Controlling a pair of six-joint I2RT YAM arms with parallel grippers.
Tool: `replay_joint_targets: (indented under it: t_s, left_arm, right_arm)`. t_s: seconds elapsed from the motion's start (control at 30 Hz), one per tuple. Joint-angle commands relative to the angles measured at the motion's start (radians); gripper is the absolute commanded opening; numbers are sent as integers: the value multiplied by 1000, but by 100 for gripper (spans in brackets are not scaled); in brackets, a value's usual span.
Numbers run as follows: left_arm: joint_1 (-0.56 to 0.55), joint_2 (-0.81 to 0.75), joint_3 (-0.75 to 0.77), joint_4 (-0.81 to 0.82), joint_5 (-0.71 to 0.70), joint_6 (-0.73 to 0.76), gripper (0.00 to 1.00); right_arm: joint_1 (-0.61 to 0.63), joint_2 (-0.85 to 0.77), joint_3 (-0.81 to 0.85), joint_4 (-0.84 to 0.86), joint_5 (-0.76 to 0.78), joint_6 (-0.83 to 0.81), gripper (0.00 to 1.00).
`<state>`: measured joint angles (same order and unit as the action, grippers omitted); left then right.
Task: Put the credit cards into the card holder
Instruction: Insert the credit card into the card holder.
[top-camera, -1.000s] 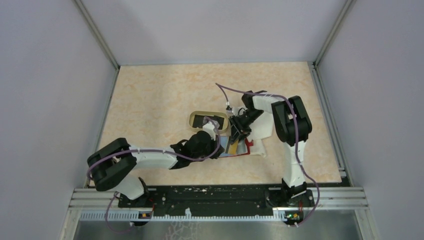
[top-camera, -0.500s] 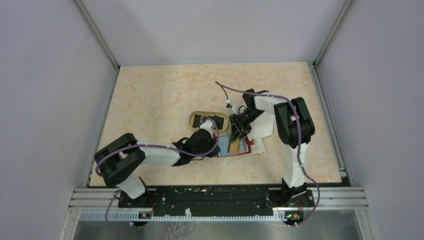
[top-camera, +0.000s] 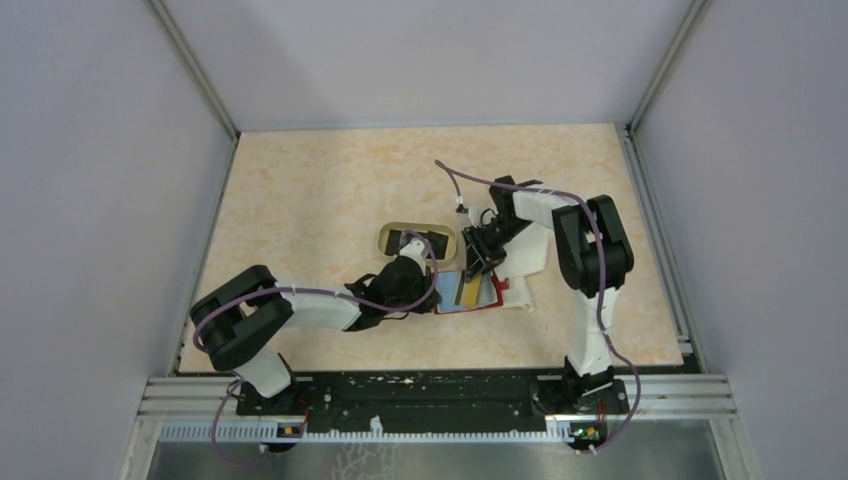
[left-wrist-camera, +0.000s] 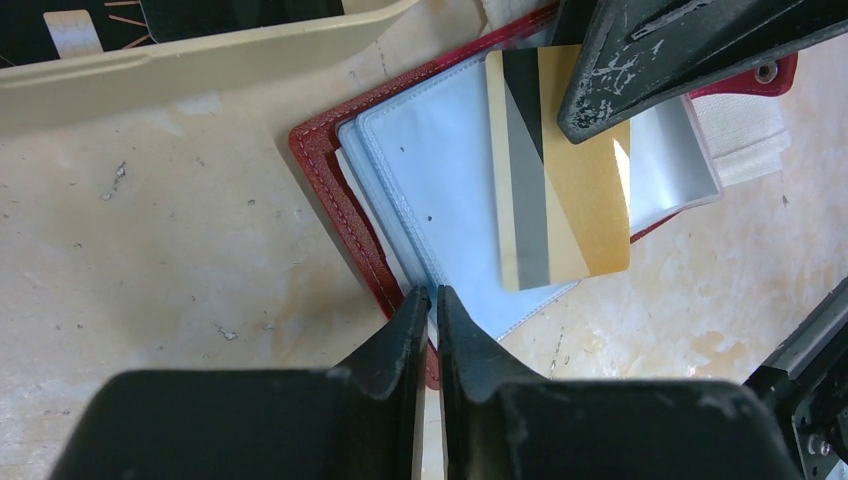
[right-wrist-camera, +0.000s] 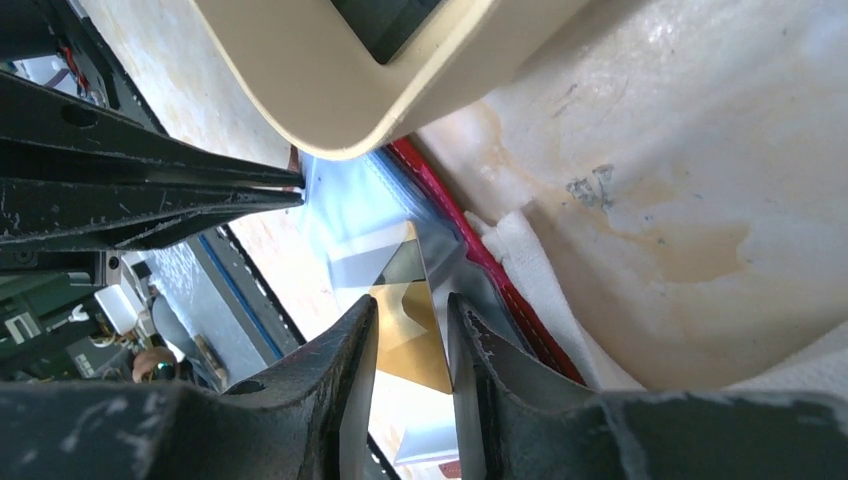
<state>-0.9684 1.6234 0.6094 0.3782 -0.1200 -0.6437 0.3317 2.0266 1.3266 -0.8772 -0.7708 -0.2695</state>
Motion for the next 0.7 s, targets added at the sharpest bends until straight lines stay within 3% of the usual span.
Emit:
replay_joint_targets:
  t_s: [0.0,0.17,0.53,0.67]
  left_arm:
    - [5,25,-9,-31,9,-1,13]
    - [5,31,-8,-27,17,3,13]
    - [5,32,2,-21,24,27,13]
    - [6,41,15,-22,29,42,13]
  right_arm:
    - [-19,-66,-7,23,9,-29,31]
    - [-32,-70,-9,18,-1,-38,26]
    - [-31,-47,7,-5,26,-53,3]
    - [-12,-28,28,-40,54,-83,0]
